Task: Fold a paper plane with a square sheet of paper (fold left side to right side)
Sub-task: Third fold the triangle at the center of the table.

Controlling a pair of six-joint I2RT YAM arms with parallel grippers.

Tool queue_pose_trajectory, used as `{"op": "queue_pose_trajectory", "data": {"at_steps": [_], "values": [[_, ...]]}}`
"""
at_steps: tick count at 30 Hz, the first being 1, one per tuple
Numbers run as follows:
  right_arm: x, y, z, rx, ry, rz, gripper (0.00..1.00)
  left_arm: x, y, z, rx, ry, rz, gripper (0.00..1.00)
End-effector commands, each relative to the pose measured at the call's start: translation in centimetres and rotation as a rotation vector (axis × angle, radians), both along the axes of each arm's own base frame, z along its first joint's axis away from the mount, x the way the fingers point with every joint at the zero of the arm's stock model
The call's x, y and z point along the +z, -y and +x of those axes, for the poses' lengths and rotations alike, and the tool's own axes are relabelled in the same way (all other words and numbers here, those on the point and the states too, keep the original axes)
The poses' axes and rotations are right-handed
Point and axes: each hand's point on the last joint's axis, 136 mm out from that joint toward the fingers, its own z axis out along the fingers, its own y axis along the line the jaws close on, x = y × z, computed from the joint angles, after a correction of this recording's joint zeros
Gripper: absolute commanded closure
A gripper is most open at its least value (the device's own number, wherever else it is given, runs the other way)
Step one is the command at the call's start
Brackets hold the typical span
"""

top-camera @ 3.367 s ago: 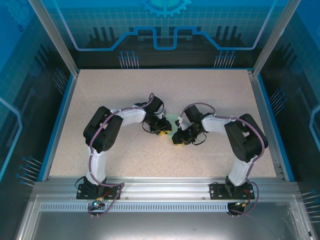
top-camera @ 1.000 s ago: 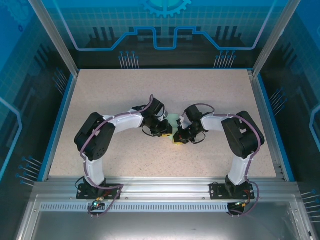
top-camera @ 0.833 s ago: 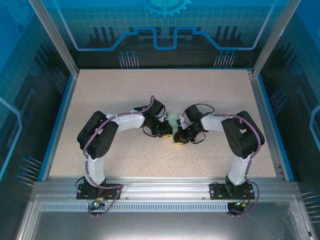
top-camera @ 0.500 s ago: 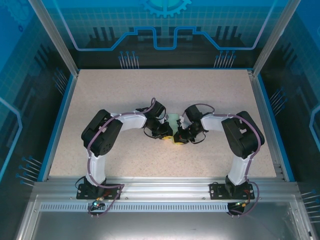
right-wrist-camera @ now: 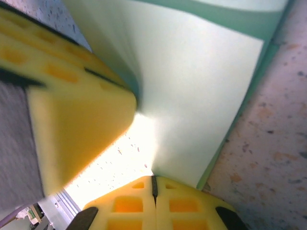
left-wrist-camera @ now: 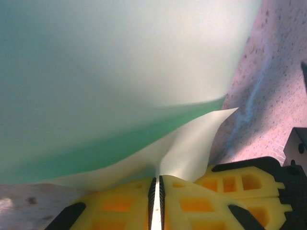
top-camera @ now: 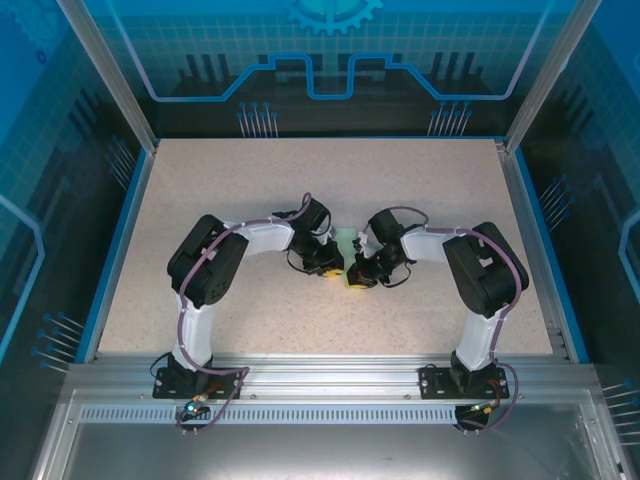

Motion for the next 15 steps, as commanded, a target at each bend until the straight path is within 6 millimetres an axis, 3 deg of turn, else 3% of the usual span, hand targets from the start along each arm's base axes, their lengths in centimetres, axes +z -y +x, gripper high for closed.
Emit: {"op": "queue_pose_trajectory", "data": {"at_steps": [1, 5, 10, 12, 15], "values": [[-4.1, 4.3, -3.8, -0.002, -0.131, -0.253, 1.00, -2.5, -5.5, 2.9, 0.071, 0.016, 0.165, 0.83], [-4.1, 4.3, -3.9, -0.004, -0.132, -0.248, 1.00, -2.6, -7.4, 5.4, 0.098, 0.028, 0.174, 0.83], [-4.1, 4.2, -3.9, -0.005, -0.131, -0.244, 1.00, -3.4, -9.7, 7.0, 0.145, 0.011, 0.187, 0.83], [-4.0, 4.2, -3.9, -0.003, -0.131, -0.241, 1.00, -2.8, -10.0, 7.3, 0.151, 0.017, 0.175, 0.82], [-3.9, 3.9, -3.6, -0.002, -0.123, -0.233, 1.00, 0.0, -9.6, 7.6, 0.141, 0.073, 0.136, 0.80]]}}
